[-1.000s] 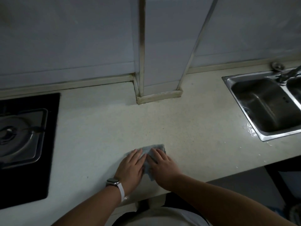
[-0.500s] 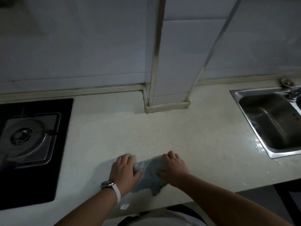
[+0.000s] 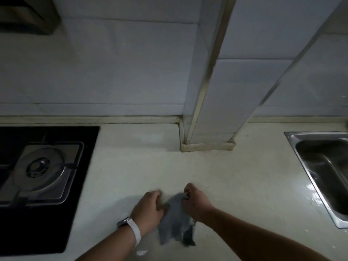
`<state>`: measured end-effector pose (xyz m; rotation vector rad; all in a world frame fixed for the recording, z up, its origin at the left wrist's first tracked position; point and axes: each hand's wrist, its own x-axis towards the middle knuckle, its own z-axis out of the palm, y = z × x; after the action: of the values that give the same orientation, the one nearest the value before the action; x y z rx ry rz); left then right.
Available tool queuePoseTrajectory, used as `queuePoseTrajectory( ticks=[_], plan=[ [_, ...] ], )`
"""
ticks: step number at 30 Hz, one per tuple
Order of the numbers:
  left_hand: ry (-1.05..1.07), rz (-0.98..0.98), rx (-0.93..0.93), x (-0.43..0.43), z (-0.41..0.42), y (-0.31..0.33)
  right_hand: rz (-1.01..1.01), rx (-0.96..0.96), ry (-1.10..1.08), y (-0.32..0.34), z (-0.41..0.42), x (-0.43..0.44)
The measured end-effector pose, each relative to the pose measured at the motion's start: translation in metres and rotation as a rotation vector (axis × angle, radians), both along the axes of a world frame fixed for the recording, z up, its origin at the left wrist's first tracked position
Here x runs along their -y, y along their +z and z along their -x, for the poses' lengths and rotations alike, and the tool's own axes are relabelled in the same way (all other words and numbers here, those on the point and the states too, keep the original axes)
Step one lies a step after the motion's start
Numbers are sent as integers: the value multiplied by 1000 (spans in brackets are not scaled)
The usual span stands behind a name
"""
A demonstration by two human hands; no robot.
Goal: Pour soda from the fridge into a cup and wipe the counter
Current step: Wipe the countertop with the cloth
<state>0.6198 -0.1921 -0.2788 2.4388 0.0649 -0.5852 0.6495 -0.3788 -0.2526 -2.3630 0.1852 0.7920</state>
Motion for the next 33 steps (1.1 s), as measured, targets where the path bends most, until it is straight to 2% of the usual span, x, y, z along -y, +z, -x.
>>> queuePoseTrajectory(
  ticks=[3, 8, 10, 19, 22, 25, 30, 33],
  plan=[
    [-54, -8, -51, -3, -10, -4, -45, 29, 38, 3, -25, -13],
    [239, 217, -62, -10, -37, -5, -69, 101, 94, 11, -70, -30],
    [311, 258, -85, -16, -56, 3, -72, 135, 69, 14, -93, -35],
    [552, 449, 49, -58, -176, 29, -103, 228, -138, 9, -187, -70],
    [608, 418, 72, -66, -210, 29, -83, 194, -158, 8, -218, -84],
    [639, 363, 75, -66, -238, 26, -17, 273, -161, 3, -243, -93],
    [571, 227, 56, -59, -270, 16, 62, 355, -129, -15, -259, -90],
    [522, 128, 69, -58, -275, 7, 97, 291, -91, -27, -260, -86]
  ],
)
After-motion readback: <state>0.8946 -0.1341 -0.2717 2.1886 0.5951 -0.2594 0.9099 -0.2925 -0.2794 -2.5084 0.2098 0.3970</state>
